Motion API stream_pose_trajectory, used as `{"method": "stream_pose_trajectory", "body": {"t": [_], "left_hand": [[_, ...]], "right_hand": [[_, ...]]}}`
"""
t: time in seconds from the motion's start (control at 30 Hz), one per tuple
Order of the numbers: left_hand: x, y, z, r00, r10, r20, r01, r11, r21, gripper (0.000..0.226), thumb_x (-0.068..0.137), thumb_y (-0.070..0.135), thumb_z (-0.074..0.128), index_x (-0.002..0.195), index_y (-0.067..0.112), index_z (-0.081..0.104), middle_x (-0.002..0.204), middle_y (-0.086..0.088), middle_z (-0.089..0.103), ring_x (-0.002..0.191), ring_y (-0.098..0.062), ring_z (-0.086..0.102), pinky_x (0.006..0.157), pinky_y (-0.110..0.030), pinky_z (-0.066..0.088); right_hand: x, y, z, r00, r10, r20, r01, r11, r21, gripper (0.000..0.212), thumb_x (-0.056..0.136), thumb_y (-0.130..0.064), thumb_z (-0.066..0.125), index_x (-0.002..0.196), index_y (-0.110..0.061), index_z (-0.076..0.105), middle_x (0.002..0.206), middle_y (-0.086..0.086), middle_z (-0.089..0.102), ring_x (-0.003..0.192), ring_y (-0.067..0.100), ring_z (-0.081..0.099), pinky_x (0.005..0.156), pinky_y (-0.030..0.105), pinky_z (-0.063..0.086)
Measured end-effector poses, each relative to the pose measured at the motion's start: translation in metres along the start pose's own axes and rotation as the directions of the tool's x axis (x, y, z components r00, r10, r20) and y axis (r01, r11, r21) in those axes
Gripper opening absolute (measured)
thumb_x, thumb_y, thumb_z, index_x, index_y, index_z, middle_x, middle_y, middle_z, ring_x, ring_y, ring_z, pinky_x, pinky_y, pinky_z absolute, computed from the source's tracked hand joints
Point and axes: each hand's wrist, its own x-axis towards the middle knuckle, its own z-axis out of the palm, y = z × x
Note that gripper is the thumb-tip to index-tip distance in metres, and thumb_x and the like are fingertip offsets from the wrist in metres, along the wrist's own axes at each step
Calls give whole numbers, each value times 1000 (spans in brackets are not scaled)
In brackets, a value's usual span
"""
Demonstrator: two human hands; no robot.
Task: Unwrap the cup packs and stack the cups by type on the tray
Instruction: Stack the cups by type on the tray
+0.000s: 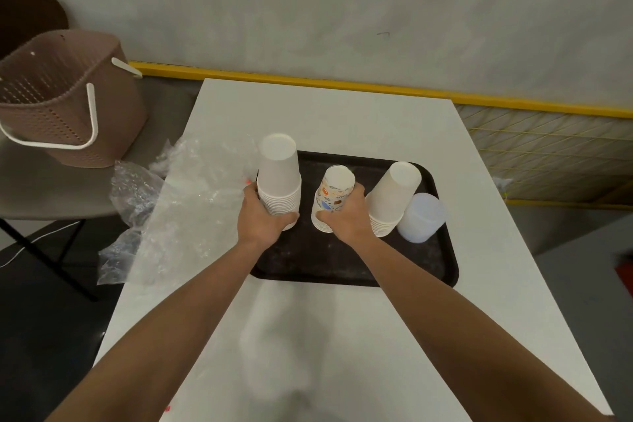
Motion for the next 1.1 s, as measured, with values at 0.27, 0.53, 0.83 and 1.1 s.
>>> {"method": "stream_pose_trajectory", "body": {"t": [0.27,0.53,0.83,1.1], "left_hand": [[5,-4,-2,999,31,10,-32,998,47,87,67,20,83,137,13,32,136,-6,48,124,-27,47,99,-37,42],[-3,-12,2,995,-22,-98,26,999,40,77,65,22,85,123,11,36,123,-7,51,111,-24,55,87,-29,47],[-31,-14,7,971,125,-206,-104,988,110,59,65,23,84,107,12,44,108,-3,47,101,-19,51,79,-25,48],[-58,-1,28,971,209,-115,-192,971,146,53,71,29,81,110,16,48,110,3,49,98,-13,50,82,-25,47]], "right_hand": [[10,11,12,998,54,-32,-53,998,37,84,72,-15,80,139,-17,29,142,2,43,132,23,41,109,40,36],[8,13,11,998,50,-38,-47,997,62,78,72,-13,79,136,-15,33,138,4,47,130,23,44,107,39,38],[-19,28,1,1000,13,0,-13,995,96,77,70,-7,80,133,-15,36,137,4,48,128,23,45,105,38,40],[-47,44,-15,997,62,-52,-56,992,113,79,72,-9,79,136,-17,34,139,3,46,131,22,43,107,40,37]]}}
